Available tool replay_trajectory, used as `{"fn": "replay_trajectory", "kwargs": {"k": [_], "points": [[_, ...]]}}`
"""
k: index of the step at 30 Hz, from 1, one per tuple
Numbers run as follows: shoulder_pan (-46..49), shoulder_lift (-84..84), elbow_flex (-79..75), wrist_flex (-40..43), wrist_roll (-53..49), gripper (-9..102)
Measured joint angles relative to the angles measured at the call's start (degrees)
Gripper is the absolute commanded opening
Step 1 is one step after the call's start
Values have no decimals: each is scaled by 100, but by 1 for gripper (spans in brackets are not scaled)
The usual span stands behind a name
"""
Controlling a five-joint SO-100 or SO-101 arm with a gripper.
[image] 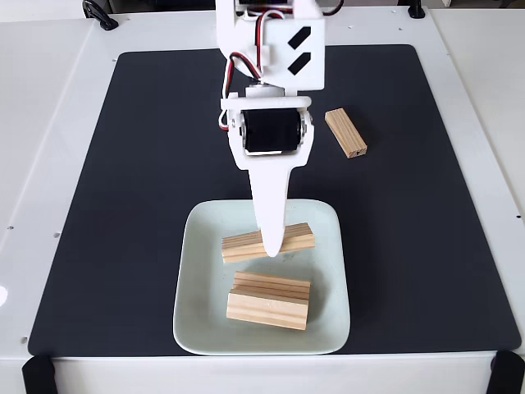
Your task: Pick up the wooden block and place them on the plate.
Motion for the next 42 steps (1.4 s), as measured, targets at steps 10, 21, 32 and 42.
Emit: {"fn": "replay_trajectory", "kwargs": {"k": [10, 21, 32, 42], "points": [[9, -817, -826, -18, 369, -1], [97, -1107, -835, -510, 404, -1], [97, -1107, -835, -510, 404, -1], [97, -1107, -835, -510, 404, 32]]}}
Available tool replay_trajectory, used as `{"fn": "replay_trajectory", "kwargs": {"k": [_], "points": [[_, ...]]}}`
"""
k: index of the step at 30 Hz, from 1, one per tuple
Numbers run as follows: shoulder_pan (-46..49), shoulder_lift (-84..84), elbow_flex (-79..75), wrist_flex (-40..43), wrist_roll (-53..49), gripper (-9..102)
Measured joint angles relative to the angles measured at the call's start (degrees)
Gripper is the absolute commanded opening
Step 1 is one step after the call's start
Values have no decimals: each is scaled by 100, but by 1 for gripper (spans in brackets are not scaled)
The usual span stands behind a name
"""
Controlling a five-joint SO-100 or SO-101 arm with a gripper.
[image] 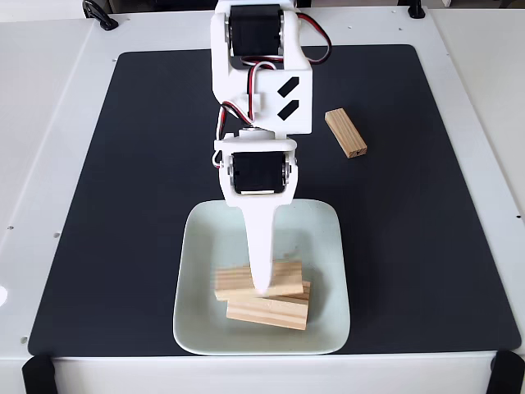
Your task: Pick up the wooden block and place them on the plate.
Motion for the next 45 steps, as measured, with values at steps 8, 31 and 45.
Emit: {"fn": "replay_trajectory", "kwargs": {"k": [8, 31, 45], "points": [[0, 9, 176, 0, 0, 32], [-782, 5080, 6645, 0, -1178, 0], [-1547, 6961, 9343, 0, -6214, 0]]}}
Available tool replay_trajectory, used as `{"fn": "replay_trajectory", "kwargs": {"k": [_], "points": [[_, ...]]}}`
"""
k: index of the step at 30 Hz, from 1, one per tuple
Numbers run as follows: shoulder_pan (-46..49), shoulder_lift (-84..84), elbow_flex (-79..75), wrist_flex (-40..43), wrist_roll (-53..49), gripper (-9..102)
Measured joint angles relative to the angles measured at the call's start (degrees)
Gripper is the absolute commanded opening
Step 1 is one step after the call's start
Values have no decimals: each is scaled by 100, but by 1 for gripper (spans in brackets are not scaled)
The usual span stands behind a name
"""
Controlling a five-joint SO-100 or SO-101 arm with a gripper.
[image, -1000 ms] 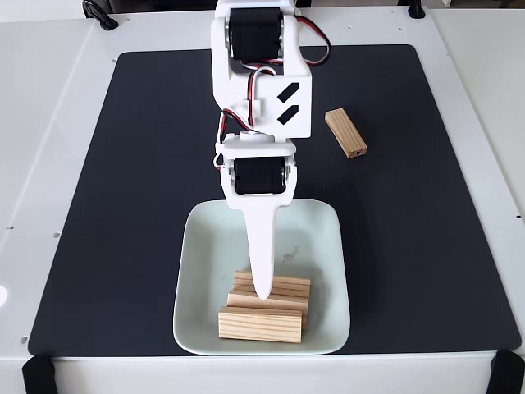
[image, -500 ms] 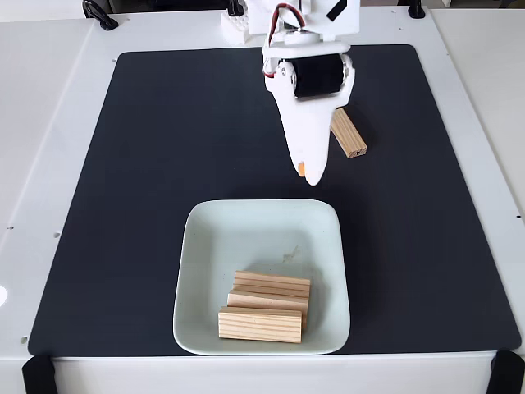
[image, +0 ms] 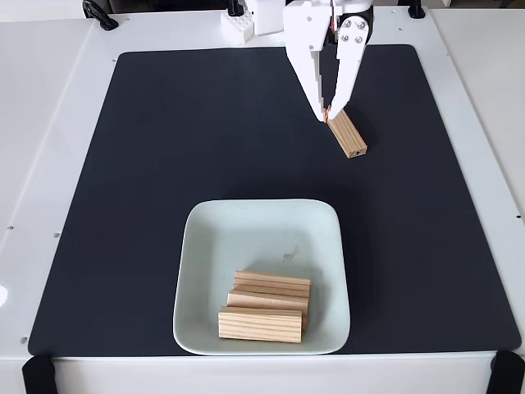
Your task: Pick up the wooden block and place them on the plate.
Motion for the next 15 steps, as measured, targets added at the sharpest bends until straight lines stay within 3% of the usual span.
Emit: {"fn": "replay_trajectory", "kwargs": {"k": [2, 6, 15], "points": [[0, 97, 185, 0, -686, 0], [44, 176, 308, 70, -1072, 0], [-167, 193, 352, 1564, -1529, 0]]}}
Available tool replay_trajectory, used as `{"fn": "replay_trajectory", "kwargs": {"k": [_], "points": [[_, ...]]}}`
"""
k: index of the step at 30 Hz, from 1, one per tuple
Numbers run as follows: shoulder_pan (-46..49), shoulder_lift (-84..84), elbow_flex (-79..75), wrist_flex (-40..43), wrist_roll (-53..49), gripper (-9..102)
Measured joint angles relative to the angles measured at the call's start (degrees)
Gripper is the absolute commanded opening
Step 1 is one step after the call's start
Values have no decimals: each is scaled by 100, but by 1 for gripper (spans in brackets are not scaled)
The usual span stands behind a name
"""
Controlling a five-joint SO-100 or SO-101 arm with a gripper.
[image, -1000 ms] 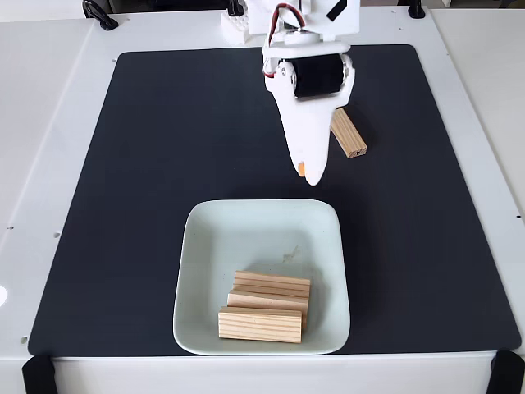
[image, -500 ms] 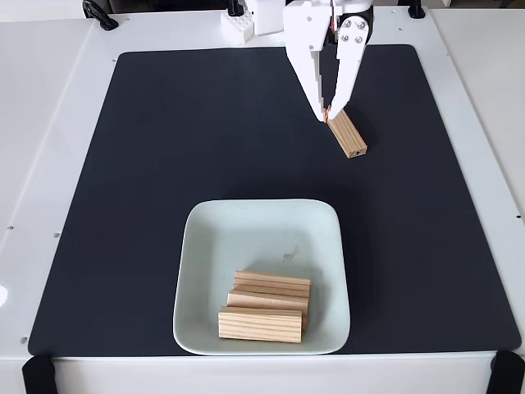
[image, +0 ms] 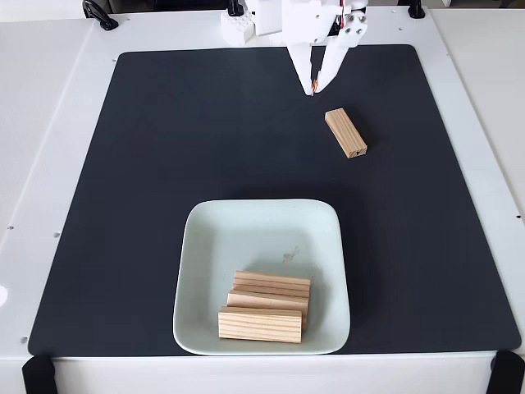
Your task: Pick up the wooden block and place them on the plate.
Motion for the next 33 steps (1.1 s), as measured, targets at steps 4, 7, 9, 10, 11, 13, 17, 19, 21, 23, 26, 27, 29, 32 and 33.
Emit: {"fn": "replay_trajectory", "kwargs": {"k": [4, 7, 9, 10, 11, 13, 17, 19, 21, 23, 26, 27, 29, 32, 33], "points": [[26, 0, 0, -88, 53, 0], [-35, -9, 18, -325, 185, 7], [-44, -114, 18, -360, 290, 19], [-44, -202, 18, -360, 316, 25], [-44, -290, 26, -369, 325, 30], [-35, -404, 26, -369, 325, 38], [-35, -571, 26, -404, 325, 39], [-35, -677, 26, -439, 325, 39], [-35, -782, 26, -439, 325, 39], [-35, -870, 26, -439, 325, 39], [-35, -993, 26, -483, 325, 39], [-35, -1037, 26, -563, 325, 39], [-35, -1169, 26, -738, 325, 39], [-9, -1310, 26, -967, 325, 39], [-9, -1345, 26, -1046, 325, 39]]}}
